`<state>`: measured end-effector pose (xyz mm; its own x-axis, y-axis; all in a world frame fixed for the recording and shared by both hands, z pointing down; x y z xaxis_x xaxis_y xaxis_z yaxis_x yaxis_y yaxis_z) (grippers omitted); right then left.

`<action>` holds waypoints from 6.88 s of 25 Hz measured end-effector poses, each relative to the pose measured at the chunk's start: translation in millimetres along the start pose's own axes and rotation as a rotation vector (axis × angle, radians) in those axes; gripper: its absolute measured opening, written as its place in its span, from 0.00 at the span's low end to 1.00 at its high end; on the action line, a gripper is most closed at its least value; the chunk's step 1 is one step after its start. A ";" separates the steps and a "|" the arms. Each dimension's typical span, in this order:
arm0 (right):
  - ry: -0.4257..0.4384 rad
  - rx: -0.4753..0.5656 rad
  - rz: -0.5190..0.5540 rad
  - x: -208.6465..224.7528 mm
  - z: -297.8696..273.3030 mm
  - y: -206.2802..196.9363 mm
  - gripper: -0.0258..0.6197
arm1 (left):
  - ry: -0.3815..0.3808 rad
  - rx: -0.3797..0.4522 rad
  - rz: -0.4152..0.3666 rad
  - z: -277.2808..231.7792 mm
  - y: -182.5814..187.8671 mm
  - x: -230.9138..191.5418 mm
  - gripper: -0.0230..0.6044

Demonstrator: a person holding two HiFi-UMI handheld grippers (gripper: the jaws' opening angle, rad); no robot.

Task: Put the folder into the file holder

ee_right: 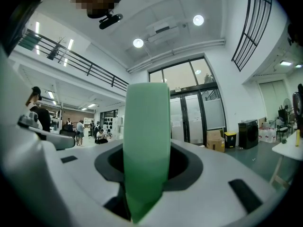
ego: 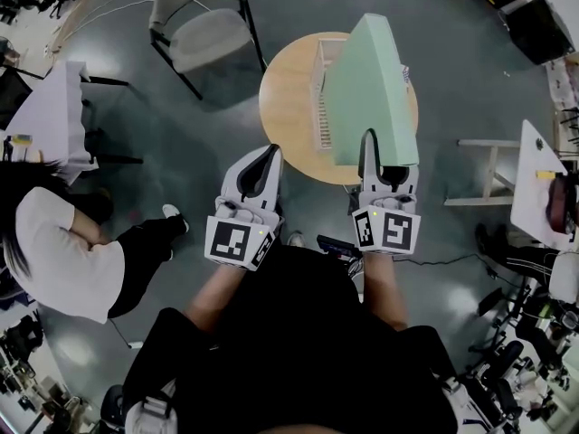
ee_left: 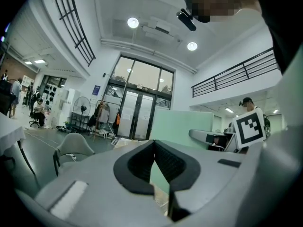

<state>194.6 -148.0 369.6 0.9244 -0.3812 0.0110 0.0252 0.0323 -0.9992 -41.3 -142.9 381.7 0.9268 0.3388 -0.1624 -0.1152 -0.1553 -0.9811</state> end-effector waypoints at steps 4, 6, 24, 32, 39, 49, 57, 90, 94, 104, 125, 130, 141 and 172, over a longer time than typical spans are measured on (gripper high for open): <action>-0.007 -0.001 0.001 2.5 -9.7 -5.5 0.27 | -0.005 -0.010 0.003 -6.9 -1.4 -4.9 0.04; -0.008 0.000 0.006 4.1 -14.6 -8.9 0.27 | -0.009 -0.010 0.008 -10.7 -0.9 -7.1 0.04; -0.017 0.045 0.033 0.2 -37.9 -48.1 0.27 | -0.047 -0.036 0.006 -27.2 -7.1 -33.8 0.04; -0.026 0.067 0.031 2.5 -40.5 -59.9 0.27 | -0.062 -0.046 0.001 -31.8 -8.8 -36.1 0.04; -0.025 0.063 0.031 3.0 -42.0 -70.0 0.27 | -0.072 -0.048 -0.004 -35.3 -10.0 -35.4 0.04; -0.022 0.064 0.039 2.0 -42.3 -77.6 0.27 | -0.070 -0.049 -0.010 -30.6 -10.0 -35.8 0.04; -0.012 0.066 0.048 3.3 -43.3 -82.0 0.26 | -0.072 -0.057 -0.010 -27.5 -11.9 -34.5 0.04; 0.012 -0.043 0.041 2.2 -62.4 -122.6 0.27 | -0.070 -0.067 -0.007 -29.6 -13.4 -42.0 0.04; 0.015 -0.074 0.037 2.8 -65.1 -132.0 0.27 | -0.072 -0.066 -0.006 -31.1 -12.2 -41.7 0.04; 0.018 -0.116 0.025 4.7 -70.4 -150.4 0.27 | -0.069 -0.066 -0.004 -34.0 -12.8 -43.6 0.04; 0.025 -0.193 -0.001 8.4 -70.7 -181.6 0.27 | -0.070 -0.063 -0.004 -31.4 -12.2 -33.6 0.04; 0.024 -0.208 -0.008 10.9 -70.2 -188.4 0.27 | -0.070 -0.060 -0.003 -27.2 -12.8 -29.8 0.04; 0.033 -0.221 0.007 5.3 -65.6 -195.0 0.29 | -0.075 -0.038 -0.001 -5.4 -11.7 -17.7 0.04; 0.054 -0.380 -0.175 -28.0 84.5 -166.3 0.39 | -0.069 0.052 -0.023 130.3 -13.2 76.6 0.04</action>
<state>196.7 -64.6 538.8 0.8972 -0.3988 0.1896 0.0285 -0.3761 -0.9261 -15.3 6.0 368.5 0.9029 0.4046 -0.1452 -0.1147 -0.0987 -0.9885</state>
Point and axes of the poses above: the fingertips, and each gripper's own axes: z backward along the fingers, x to its right, y out of its top, the point moved 8 cm from there along z, backward along the fingers, and after that the axes turned 14 degrees about y, right-handed, at the moved point
